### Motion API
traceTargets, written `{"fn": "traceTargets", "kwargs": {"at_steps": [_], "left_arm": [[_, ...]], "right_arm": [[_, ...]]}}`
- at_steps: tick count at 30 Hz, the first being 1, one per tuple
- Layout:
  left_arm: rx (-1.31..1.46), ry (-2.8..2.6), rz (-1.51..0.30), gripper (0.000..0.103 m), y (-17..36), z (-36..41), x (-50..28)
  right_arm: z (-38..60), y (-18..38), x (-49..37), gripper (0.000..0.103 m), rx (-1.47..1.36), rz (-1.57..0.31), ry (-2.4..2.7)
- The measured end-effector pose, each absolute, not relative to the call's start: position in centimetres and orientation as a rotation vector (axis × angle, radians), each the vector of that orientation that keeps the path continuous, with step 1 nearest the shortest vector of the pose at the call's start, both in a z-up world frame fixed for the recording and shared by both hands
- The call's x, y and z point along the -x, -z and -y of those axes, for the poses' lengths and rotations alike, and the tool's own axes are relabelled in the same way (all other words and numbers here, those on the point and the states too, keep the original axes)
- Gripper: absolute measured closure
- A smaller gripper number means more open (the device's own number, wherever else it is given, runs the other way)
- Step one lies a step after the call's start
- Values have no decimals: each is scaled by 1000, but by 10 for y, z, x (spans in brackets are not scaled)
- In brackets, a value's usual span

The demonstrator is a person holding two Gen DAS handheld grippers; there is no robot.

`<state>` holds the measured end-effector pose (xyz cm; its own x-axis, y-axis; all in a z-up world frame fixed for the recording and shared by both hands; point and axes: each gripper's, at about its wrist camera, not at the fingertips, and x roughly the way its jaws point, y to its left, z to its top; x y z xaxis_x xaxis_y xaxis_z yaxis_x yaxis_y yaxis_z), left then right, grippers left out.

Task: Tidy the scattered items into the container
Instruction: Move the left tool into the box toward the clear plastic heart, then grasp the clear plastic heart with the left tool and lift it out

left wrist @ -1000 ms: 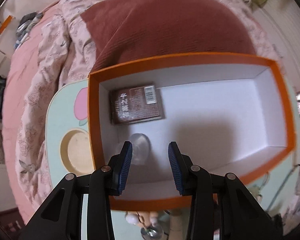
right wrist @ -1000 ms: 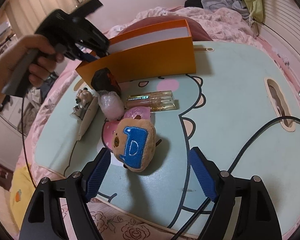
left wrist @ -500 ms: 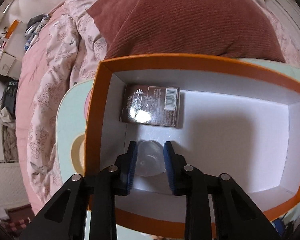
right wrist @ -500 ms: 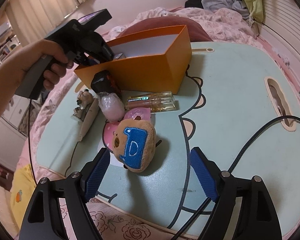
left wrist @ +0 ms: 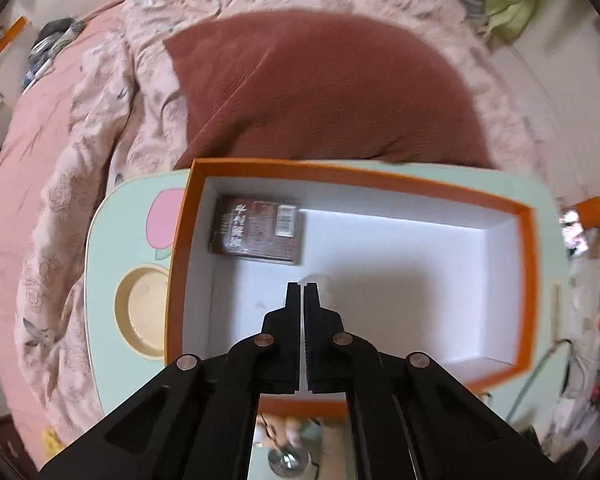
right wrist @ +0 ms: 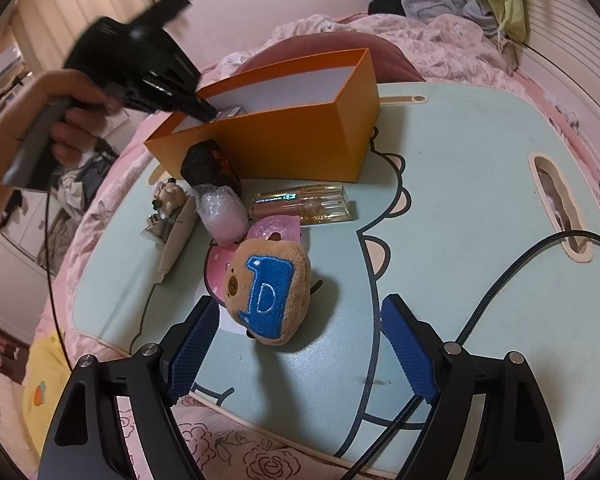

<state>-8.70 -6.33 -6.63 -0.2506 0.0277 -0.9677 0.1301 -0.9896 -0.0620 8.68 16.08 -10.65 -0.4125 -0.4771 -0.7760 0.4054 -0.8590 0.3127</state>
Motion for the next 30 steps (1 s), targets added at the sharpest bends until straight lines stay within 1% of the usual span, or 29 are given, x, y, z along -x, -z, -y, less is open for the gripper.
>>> {"fn": "traceTargets", "kwargs": {"at_steps": [3,4,5,7,8,9,11,13,18,19,20,24,27,30], "left_arm": [[-1846,2432,-147,101,58,60,79],[-1858,2423,-141,98,61,64,82],[-1890,2412,-154,88,66,65,84],[-1920,2407,-198,77,73,64,83],[-1922,2405,-212,73,77,63,84],[-1923,2399,-207,71,82,61,85],[-1930,2379,-195,62,89,54,87],[-1957,2358,-188,57,96,48,92],[-1978,2330,-152,57,113,34,103],[-1961,2332,-154,58,116,34,103],[-1941,2336,-161,64,116,37,103],[-1938,2354,-203,64,115,42,101],[-1912,2387,-241,64,106,48,96],[-1858,2469,-264,64,83,50,85]], "right_arm": [[-161,106,-87,19,-1282,101,2272],[-161,106,-87,19,-1282,101,2272],[-161,106,-87,19,-1282,100,2272],[-160,106,-87,19,-1283,97,2273],[-161,106,-87,19,-1284,95,2273],[-161,106,-87,19,-1284,96,2273],[-161,106,-87,19,-1283,101,2271],[-160,106,-87,19,-1283,100,2272],[-161,107,-87,19,-1284,100,2271],[-160,107,-87,19,-1284,100,2270],[-160,106,-87,19,-1283,100,2271],[-161,107,-86,19,-1282,104,2271],[-161,107,-86,19,-1281,103,2270],[-161,107,-87,19,-1282,102,2271]]}}
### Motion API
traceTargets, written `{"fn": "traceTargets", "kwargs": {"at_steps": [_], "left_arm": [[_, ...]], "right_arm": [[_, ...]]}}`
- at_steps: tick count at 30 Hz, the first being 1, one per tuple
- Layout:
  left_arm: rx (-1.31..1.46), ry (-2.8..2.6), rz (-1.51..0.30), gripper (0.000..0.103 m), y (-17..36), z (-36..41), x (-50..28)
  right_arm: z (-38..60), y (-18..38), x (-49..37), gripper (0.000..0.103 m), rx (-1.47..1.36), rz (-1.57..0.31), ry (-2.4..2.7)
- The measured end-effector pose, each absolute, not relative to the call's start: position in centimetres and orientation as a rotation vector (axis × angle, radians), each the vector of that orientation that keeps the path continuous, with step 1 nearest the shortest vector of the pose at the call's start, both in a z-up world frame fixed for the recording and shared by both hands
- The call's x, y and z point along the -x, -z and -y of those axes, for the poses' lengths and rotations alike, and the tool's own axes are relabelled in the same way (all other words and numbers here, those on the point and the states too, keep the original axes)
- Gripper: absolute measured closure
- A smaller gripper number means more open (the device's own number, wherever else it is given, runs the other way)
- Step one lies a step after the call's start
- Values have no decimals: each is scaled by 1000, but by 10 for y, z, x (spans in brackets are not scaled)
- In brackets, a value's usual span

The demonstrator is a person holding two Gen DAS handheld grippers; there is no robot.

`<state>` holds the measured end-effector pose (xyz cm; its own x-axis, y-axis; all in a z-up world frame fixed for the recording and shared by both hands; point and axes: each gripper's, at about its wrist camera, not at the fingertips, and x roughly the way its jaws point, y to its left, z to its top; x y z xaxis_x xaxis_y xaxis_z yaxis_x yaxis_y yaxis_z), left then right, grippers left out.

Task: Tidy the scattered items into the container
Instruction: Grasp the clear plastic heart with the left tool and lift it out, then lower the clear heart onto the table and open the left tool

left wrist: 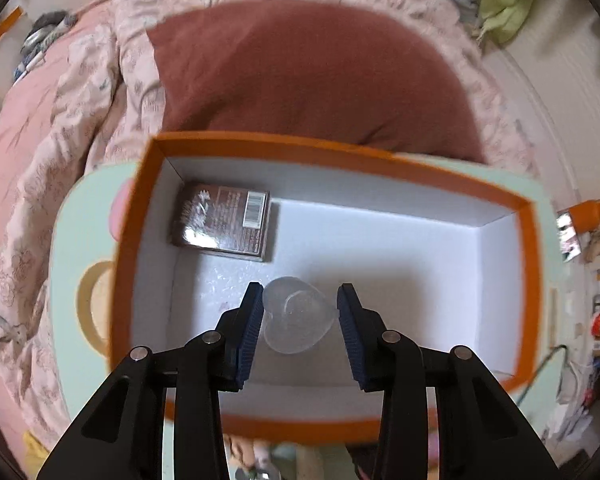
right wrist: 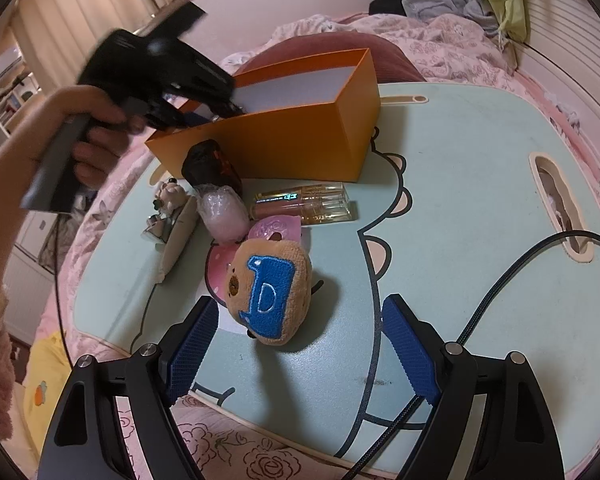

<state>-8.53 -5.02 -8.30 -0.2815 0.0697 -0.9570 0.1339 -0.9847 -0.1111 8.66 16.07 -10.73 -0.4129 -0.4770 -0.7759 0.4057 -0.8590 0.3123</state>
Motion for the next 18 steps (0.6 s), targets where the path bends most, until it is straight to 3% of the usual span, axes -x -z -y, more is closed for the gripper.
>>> {"fn": "traceTargets", "kwargs": {"at_steps": [4,9,18], "left_arm": [[-1718,2622,-155,64,42,39,54],[-1633,2804,-265,64,20,39,-4],[-1702,2822,-315,64,67,25,-73]], "right_arm": [[-160,108,-87,19,-1281,108,2274],[-161,108,-86,19,-1283,99,2277],[-158,107,-86,18,-1285,75,2284]]}}
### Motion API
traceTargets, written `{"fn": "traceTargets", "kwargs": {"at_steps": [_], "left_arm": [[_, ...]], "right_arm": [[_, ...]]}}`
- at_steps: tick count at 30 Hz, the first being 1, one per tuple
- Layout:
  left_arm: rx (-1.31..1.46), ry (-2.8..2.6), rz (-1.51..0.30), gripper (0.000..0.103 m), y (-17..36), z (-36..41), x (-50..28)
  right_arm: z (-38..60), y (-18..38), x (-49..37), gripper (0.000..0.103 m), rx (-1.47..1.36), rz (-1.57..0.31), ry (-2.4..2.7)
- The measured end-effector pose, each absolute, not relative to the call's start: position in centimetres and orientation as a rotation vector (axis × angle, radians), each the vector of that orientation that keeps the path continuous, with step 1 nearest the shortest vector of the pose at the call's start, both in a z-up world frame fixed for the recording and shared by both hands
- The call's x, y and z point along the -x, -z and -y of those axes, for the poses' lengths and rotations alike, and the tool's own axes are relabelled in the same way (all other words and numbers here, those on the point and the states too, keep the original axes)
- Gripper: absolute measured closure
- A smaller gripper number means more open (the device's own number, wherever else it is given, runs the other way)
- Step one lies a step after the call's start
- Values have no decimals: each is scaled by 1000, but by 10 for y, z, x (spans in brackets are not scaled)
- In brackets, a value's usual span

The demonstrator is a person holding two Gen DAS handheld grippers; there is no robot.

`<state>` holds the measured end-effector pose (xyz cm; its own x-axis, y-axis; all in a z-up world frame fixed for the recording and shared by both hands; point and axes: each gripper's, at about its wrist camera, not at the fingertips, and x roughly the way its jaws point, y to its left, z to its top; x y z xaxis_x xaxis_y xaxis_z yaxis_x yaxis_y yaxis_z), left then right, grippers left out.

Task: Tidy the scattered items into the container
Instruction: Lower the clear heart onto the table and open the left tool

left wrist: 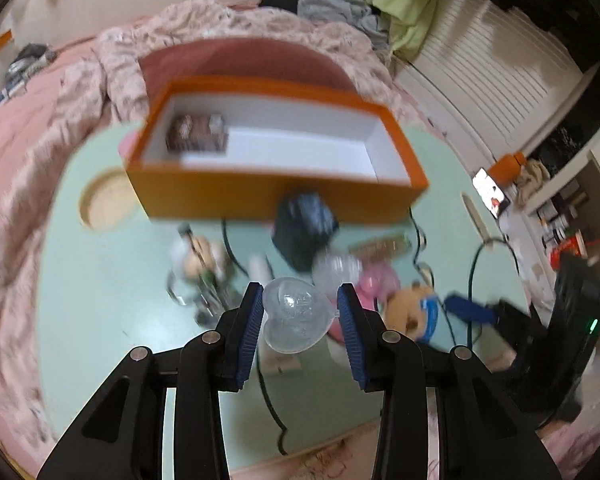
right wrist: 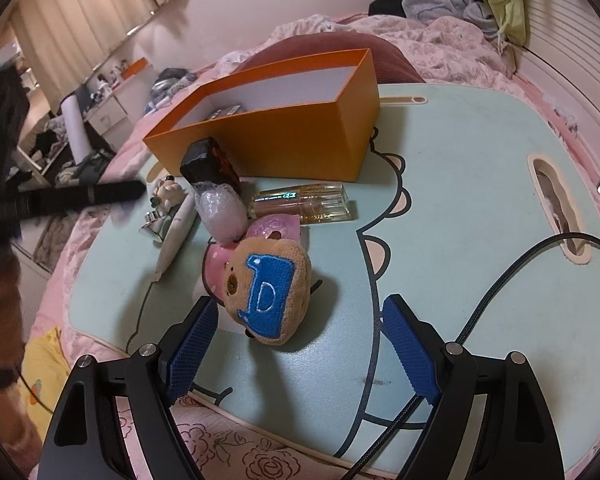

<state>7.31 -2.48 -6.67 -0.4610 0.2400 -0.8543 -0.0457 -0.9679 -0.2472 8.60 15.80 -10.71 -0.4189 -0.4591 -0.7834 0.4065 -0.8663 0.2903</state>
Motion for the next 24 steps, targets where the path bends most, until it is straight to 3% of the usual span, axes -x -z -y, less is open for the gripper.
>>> {"fn": "traceTargets", "kwargs": {"at_steps": [7,9,11,14,20,24], "left_arm": [[1496,-2539,348,63,82,17,-81],[1459,-2556,402,58,78,21,-82],[1400,-2569,481,42,71,27,-87],[1317,-2638,528,35,60,37,-97],[1366,-2733,456,34,58,48,-121],[1393,-2824,310,34,66,43,-145]], "right_arm": [[-158,107,-87,18,-1285,76,2284],[-158,107,-87,18,-1285,80,2283],[-158,107,-87,18,-1284,80,2283],[-158,107,-87,18,-1284,81,2283],[-165,103,-87,18,-1263,113,2302],[-168,85,-86,18,-1191,97,2347]]}}
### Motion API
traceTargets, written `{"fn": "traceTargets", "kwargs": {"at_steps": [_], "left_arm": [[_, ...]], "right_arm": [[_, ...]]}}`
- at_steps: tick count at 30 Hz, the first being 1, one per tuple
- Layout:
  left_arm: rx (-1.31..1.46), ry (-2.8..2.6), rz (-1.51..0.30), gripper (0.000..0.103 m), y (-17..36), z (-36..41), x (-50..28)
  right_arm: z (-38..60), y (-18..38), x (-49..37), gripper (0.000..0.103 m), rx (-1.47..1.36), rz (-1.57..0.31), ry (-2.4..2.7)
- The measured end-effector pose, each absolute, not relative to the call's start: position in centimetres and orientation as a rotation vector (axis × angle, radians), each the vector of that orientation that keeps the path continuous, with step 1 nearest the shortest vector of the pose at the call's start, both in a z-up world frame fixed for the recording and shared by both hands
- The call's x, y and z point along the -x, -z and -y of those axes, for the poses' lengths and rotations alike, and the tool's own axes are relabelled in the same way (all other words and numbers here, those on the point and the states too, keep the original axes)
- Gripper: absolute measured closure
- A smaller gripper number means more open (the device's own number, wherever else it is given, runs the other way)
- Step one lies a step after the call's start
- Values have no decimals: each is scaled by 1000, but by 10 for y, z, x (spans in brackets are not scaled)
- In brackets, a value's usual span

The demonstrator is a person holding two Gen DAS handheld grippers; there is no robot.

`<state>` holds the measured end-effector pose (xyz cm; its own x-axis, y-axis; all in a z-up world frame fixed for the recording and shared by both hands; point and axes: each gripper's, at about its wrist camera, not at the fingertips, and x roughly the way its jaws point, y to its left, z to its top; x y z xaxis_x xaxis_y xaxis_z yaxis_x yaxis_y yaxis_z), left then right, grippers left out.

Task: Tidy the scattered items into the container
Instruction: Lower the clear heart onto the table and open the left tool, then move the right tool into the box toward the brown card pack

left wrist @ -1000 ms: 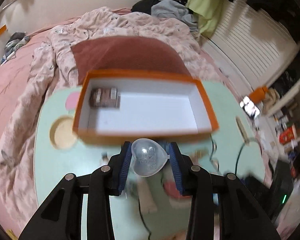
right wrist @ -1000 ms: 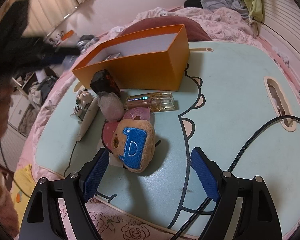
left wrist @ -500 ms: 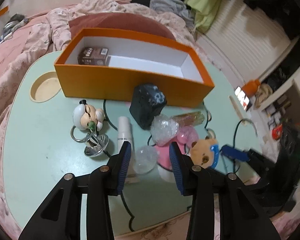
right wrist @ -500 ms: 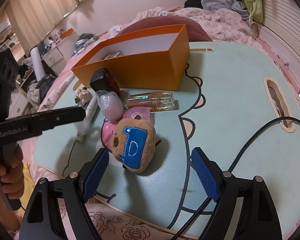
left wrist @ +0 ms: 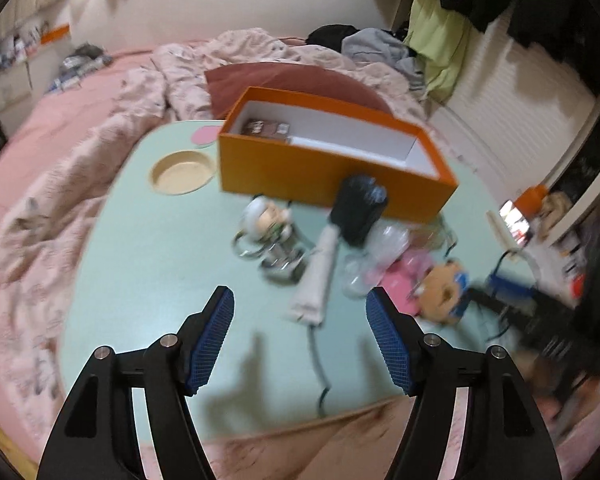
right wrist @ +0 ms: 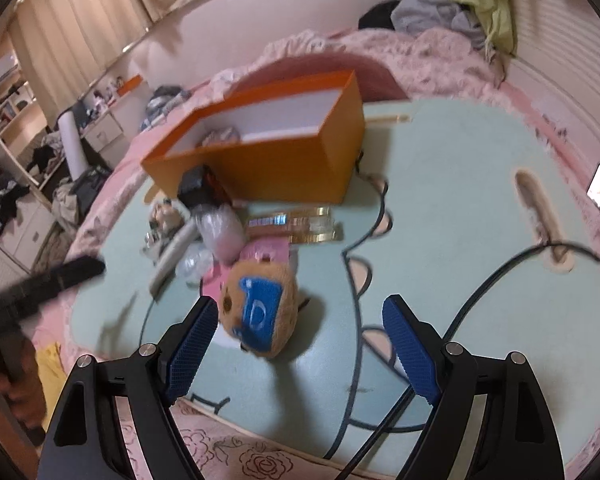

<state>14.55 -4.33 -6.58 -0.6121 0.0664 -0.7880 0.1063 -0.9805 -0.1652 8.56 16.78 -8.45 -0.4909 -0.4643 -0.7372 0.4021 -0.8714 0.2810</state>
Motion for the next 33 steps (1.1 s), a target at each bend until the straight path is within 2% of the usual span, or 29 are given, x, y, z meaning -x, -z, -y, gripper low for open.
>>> {"fn": "traceTargets", "kwargs": {"at_steps": [4,7,11,15,20,27,33], "left_arm": [[-1435,2779,-244,34,82,29,-158],[-1436,2796,-254,34,89,21,-161],[-1403,2755,-150,34,97,12,-160],[-1426,2757,-151,34,102,9,-159],[-1432,2751,-147,34,104,7,-160],[-1465,2741,-150,34,109,6,-156],[-1469,2730,-135,34,111,5,-154]], "right_arm": [[-161,64,-67,18,-1150,-11,2394],[-153,57,-46,18,-1193,18,2288],[-143,58,-25,18,-1245,-36,2265],[-134,63,-11,19,-1268,-41,2223],[-126,67,8,19,-1244,-204,2411],[-130,72,32,19,-1270,-213,2471],[-128,67,38,19,-1219,-306,2548]]}}
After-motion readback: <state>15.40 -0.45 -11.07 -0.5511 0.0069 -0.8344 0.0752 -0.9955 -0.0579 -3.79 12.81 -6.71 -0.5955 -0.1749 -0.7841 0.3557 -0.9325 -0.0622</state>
